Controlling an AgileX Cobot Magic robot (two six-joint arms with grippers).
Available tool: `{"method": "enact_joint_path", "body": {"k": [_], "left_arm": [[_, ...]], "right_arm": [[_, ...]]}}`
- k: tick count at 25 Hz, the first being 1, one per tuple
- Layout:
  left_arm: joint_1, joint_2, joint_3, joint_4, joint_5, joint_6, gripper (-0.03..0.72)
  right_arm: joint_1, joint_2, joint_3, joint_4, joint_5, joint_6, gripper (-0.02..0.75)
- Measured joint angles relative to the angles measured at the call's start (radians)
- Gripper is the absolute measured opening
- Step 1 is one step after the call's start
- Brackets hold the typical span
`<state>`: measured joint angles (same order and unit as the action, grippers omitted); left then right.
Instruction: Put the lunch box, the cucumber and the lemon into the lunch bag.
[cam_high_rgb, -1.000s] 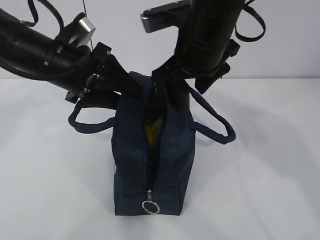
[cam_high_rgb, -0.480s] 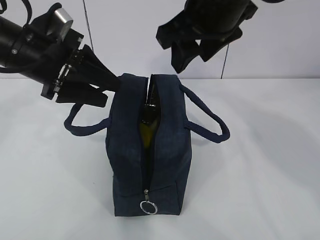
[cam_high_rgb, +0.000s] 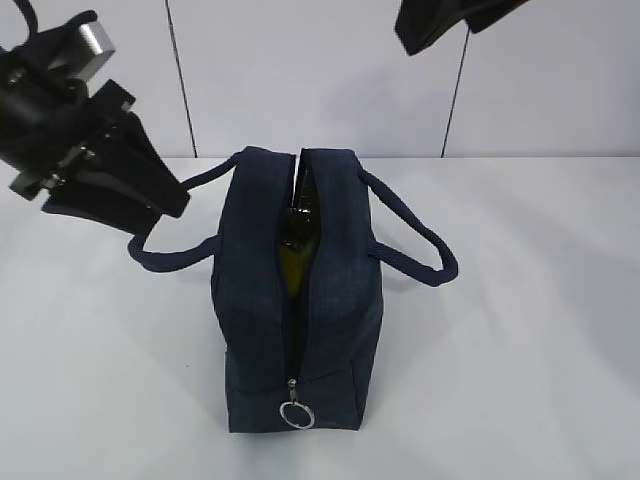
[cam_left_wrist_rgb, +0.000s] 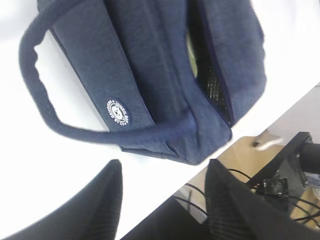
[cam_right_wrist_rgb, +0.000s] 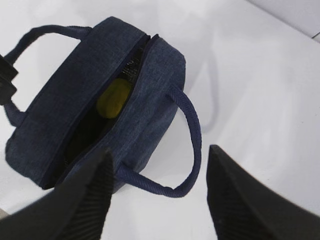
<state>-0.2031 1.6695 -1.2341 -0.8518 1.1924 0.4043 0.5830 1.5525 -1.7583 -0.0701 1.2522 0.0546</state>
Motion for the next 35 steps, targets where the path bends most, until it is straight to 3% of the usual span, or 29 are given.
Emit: {"method": "enact_joint_path", "body": {"k": [3, 7, 13, 23, 29, 35], "left_arm": [[0.000, -0.085, 0.000, 0.111, 0.011, -0.048, 0.390], [0.000, -0.198, 0.000, 0.170, 0.020, -0.060, 0.375], [0.000, -0.298, 0.000, 0.208, 0.035, -0.065, 0.322], [0.000, -0.348, 0.000, 0.238, 0.036, -0.067, 0.248], [0.000, -0.444, 0.018, 0.254, 0.037, -0.080, 0.244], [0.000, -0.588, 0.105, 0.257, 0.044, -0.082, 0.244]], "right_arm": [[0.000, -0.096, 0.067, 0.004, 0.000, -0.002, 0.428], [0.000, -0.251, 0.199, 0.035, 0.002, -0.002, 0.428], [0.000, -0.437, 0.353, 0.051, 0.010, -0.004, 0.428], [0.000, -0.450, 0.370, 0.106, 0.003, -0.004, 0.428], [0.000, -0.539, 0.497, 0.168, -0.186, -0.004, 0.428], [0.000, -0.667, 0.725, 0.207, -0.368, -0.043, 0.428]]}}
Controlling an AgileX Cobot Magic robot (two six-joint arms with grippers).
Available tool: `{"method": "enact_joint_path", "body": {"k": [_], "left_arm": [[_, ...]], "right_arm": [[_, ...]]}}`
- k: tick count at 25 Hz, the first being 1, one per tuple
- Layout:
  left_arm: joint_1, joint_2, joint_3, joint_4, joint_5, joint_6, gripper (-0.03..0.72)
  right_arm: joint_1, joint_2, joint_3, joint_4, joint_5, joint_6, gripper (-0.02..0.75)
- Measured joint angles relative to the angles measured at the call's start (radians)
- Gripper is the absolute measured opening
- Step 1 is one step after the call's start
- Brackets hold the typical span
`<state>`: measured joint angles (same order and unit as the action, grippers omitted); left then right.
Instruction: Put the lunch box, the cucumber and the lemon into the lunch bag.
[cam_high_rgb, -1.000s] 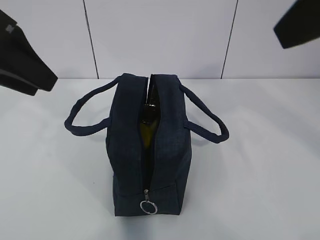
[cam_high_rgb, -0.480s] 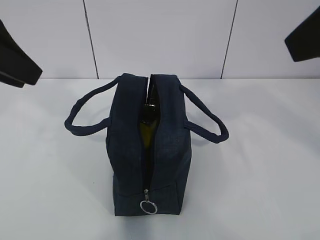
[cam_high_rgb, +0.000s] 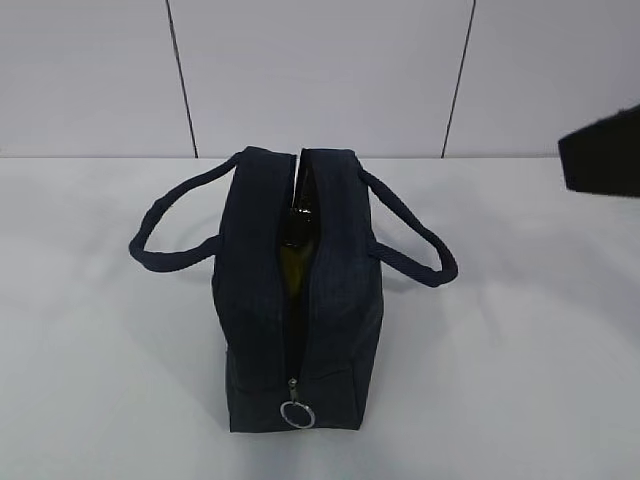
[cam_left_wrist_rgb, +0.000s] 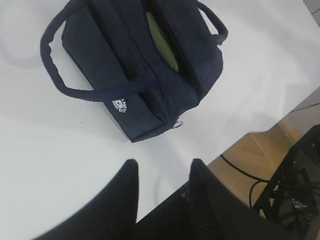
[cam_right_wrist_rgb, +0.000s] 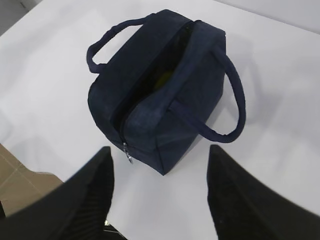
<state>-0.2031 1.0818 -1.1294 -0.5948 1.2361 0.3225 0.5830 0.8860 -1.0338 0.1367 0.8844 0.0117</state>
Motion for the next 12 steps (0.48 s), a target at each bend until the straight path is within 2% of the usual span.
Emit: {"method": "enact_joint_path", "body": {"k": [5, 8, 12], "left_arm": [[0.000, -0.097, 0.012, 0.000, 0.008, -0.001, 0.244], [0.000, -0.110, 0.012, -0.005, 0.012, -0.014, 0.244], [0.000, -0.110, 0.012, -0.005, 0.014, -0.030, 0.244]], "right_arm": [[0.000, -0.105, 0.162, 0.108, -0.181, -0.168, 0.428], [0.000, -0.121, 0.237, 0.166, -0.238, -0.295, 0.428], [0.000, -0.121, 0.346, 0.344, -0.298, -0.560, 0.428]]}}
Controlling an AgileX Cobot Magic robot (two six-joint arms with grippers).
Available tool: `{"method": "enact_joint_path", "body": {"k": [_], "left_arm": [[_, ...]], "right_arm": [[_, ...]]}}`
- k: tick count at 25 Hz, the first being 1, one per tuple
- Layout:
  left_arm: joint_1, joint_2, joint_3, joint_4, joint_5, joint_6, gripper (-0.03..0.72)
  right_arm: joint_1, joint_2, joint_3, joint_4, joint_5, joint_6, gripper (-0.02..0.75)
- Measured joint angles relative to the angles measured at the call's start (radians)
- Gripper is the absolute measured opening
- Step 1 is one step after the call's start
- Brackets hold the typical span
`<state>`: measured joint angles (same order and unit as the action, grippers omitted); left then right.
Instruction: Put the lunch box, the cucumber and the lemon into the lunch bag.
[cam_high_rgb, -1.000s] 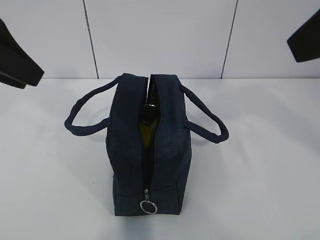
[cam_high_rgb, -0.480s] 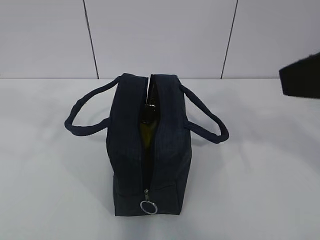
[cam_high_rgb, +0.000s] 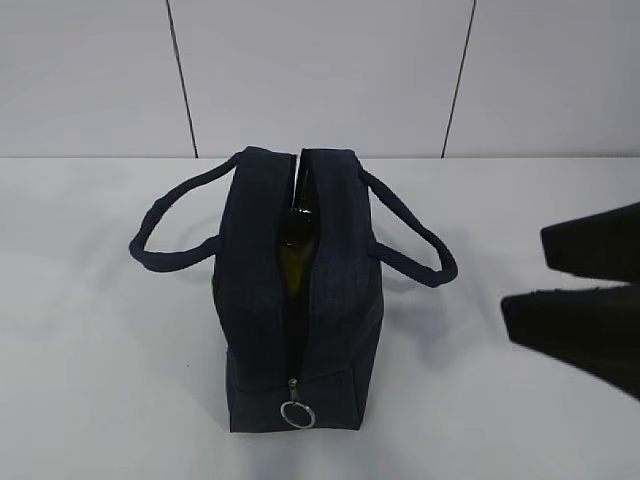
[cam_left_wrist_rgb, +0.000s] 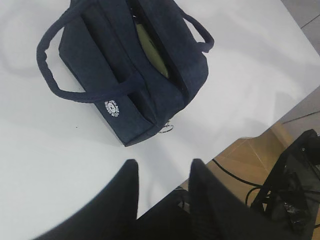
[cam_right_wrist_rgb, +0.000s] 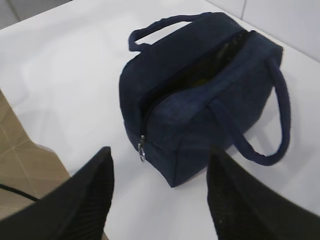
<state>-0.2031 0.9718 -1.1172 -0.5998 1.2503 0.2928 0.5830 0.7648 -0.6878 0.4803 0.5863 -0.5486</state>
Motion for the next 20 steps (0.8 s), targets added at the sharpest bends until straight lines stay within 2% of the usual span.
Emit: {"method": "enact_joint_path", "body": {"k": [8, 15, 20], "left_arm": [[0.000, 0.000, 0.000, 0.000, 0.000, -0.002, 0.244], [0.000, 0.000, 0.000, 0.000, 0.000, -0.004, 0.244], [0.000, 0.000, 0.000, 0.000, 0.000, -0.004, 0.244]], "right_arm": [[0.000, -0.009, 0.189, 0.537, -0.075, -0.555, 0.428], [0.000, -0.009, 0.323, 0.928, -0.174, -0.994, 0.428], [0.000, 0.006, 0.377, 1.183, -0.247, -1.198, 0.428]]}}
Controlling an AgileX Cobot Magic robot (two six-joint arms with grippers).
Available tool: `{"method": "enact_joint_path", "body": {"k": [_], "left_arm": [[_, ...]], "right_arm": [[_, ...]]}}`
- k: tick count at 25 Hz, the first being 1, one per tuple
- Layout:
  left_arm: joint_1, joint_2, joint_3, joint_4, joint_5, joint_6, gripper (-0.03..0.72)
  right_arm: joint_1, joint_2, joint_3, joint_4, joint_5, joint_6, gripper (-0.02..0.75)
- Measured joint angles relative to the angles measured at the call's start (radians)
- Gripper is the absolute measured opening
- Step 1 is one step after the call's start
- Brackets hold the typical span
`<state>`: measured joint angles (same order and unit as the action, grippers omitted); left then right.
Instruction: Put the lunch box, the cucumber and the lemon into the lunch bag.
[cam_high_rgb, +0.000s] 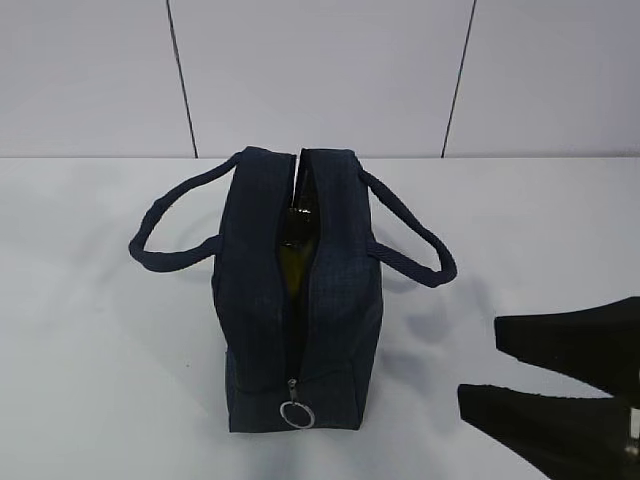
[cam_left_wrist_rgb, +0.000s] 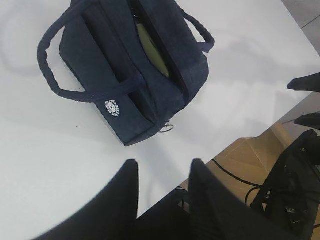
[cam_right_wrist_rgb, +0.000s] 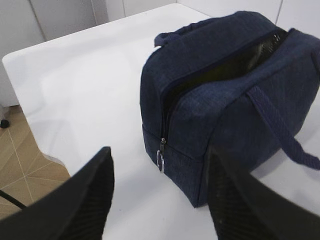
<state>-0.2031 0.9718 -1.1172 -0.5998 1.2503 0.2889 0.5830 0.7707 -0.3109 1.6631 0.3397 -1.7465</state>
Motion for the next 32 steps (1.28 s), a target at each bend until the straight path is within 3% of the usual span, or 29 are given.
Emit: {"method": "enact_joint_path", "body": {"k": [4, 11, 18, 32], "left_arm": [[0.000, 0.000, 0.000, 0.000, 0.000, 0.000, 0.244], [0.000, 0.000, 0.000, 0.000, 0.000, 0.000, 0.244], [0.000, 0.000, 0.000, 0.000, 0.000, 0.000, 0.244], [0.000, 0.000, 0.000, 0.000, 0.000, 0.000, 0.244]], "right_arm": [[0.000, 0.096, 0.003, 0.079, 0.001, -0.060, 0.428], [0.000, 0.353, 0.003, 0.131, 0.154, -0.189, 0.428], [0.000, 0.553, -0.011, 0.142, 0.262, -0.268, 0.428], [0.000, 0.784, -0.154, 0.145, 0.289, -0.302, 0.428]]}}
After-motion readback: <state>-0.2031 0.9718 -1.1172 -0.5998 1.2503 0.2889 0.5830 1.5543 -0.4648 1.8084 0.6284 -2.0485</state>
